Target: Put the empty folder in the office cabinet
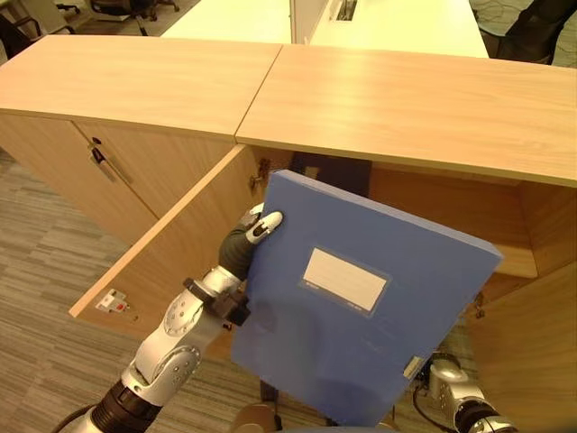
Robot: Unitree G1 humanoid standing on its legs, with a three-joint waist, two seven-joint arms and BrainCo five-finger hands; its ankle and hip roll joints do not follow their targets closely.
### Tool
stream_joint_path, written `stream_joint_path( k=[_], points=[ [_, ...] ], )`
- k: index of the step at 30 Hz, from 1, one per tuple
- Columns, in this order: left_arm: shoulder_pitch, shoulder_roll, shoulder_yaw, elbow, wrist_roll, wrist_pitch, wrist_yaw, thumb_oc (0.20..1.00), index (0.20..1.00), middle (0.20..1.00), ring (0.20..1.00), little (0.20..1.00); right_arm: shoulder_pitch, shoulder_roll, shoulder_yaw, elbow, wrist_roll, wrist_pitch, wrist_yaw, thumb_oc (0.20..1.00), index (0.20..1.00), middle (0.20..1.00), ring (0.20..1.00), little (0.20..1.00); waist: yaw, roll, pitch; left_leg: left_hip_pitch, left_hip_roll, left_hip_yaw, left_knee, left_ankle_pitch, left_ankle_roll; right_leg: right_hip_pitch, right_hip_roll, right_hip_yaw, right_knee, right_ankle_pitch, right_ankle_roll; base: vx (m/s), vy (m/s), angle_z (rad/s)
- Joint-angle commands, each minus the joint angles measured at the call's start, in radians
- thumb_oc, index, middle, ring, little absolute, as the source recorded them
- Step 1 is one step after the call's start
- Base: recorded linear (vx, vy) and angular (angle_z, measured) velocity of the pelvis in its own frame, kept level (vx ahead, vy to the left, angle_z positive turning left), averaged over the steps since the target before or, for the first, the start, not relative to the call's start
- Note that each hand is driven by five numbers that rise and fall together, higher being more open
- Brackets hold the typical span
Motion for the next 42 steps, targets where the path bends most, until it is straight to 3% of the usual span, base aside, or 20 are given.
stream_joint_path(
  k=[1, 5, 10, 14, 25, 30, 34, 42],
  points=[
    [0.012, -0.046, 0.099, -0.009, 0.038, -0.037, 0.008, 0.200, 0.200, 0.200, 0.200, 0.200, -0.013, -0.028, -0.029, -0.091, 0.036, -0.038, -0.007, 1.000, 1.000, 1.000, 1.000, 1.000, -0.002, -0.024, 0.001, -0.032, 0.001, 0.013, -0.053, 0.033, -0.001, 0.034, 0.002, -0.017, -0.136, 0.072, 0.039, 0.00, 0.000, 0.00],
    [0.063, -0.050, 0.152, 0.014, 0.115, -0.026, 0.025, 0.200, 0.200, 0.200, 0.200, 0.200, 0.015, -0.040, -0.056, -0.105, 0.029, -0.034, -0.016, 1.000, 1.000, 1.000, 1.000, 1.000, -0.002, -0.023, -0.001, -0.035, 0.002, 0.010, -0.053, 0.033, -0.002, 0.035, 0.004, -0.023, -0.144, 0.073, 0.038, 0.00, 0.000, 0.00],
    [0.111, -0.038, 0.260, 0.078, 0.343, -0.021, 0.071, 0.200, 0.200, 0.200, 0.200, 0.200, 0.080, -0.088, -0.136, -0.155, -0.038, -0.021, -0.047, 1.000, 1.000, 1.000, 1.000, 1.000, -0.010, -0.021, -0.001, -0.033, 0.003, 0.012, -0.053, 0.028, -0.003, 0.040, 0.002, -0.023, -0.149, 0.071, 0.038, 0.01, -0.010, 0.04],
    [0.120, -0.042, 0.311, 0.124, 0.429, -0.024, 0.081, 0.200, 0.200, 0.200, 0.200, 0.200, 0.119, -0.131, -0.200, -0.197, -0.081, -0.018, -0.062, 1.000, 1.000, 1.000, 1.000, 1.000, -0.019, -0.021, -0.004, -0.032, 0.004, 0.015, -0.053, 0.025, -0.003, 0.041, 0.001, -0.020, -0.154, 0.071, 0.039, 0.00, 0.000, 0.00],
    [0.083, -0.074, 0.338, 0.226, 0.534, -0.028, 0.089, 0.200, 0.200, 0.200, 0.200, 0.200, 0.192, -0.183, -0.238, -0.454, -0.076, -0.039, 0.034, 1.000, 1.000, 1.000, 1.000, 1.000, -0.044, -0.030, -0.005, -0.020, 0.012, 0.037, -0.053, 0.015, -0.003, 0.039, -0.002, -0.002, -0.159, 0.077, 0.043, 0.00, 0.000, -0.07],
    [0.029, -0.090, 0.306, 0.267, 0.559, -0.034, 0.093, 0.200, 0.200, 0.200, 0.200, 0.200, 0.171, -0.190, -0.176, -0.568, -0.020, -0.050, 0.120, 1.000, 1.000, 1.000, 1.000, 1.000, -0.043, -0.036, -0.009, -0.017, 0.015, 0.044, -0.053, 0.013, -0.004, 0.041, -0.003, 0.002, -0.162, 0.079, 0.043, 0.01, -0.004, -0.09],
    [-0.048, -0.108, 0.249, 0.298, 0.579, -0.035, 0.098, 0.200, 0.200, 0.200, 0.200, 0.200, 0.117, -0.187, -0.049, -0.634, 0.014, -0.036, 0.196, 1.000, 1.000, 1.000, 1.000, 1.000, -0.036, -0.042, -0.013, -0.011, 0.016, 0.047, -0.053, 0.013, -0.007, 0.048, -0.005, 0.002, -0.166, 0.080, 0.043, 0.01, 0.000, -0.04],
    [-0.140, -0.137, 0.172, 0.316, 0.593, -0.038, 0.132, 0.200, 0.200, 0.200, 0.200, 0.200, 0.006, -0.134, 0.128, -0.638, 0.039, -0.017, 0.215, 1.000, 1.000, 1.000, 1.000, 1.000, -0.023, -0.047, -0.015, -0.004, 0.013, 0.046, -0.053, 0.013, -0.009, 0.061, -0.006, -0.001, -0.175, 0.080, 0.041, 0.00, 0.001, 0.00]
  ],
)
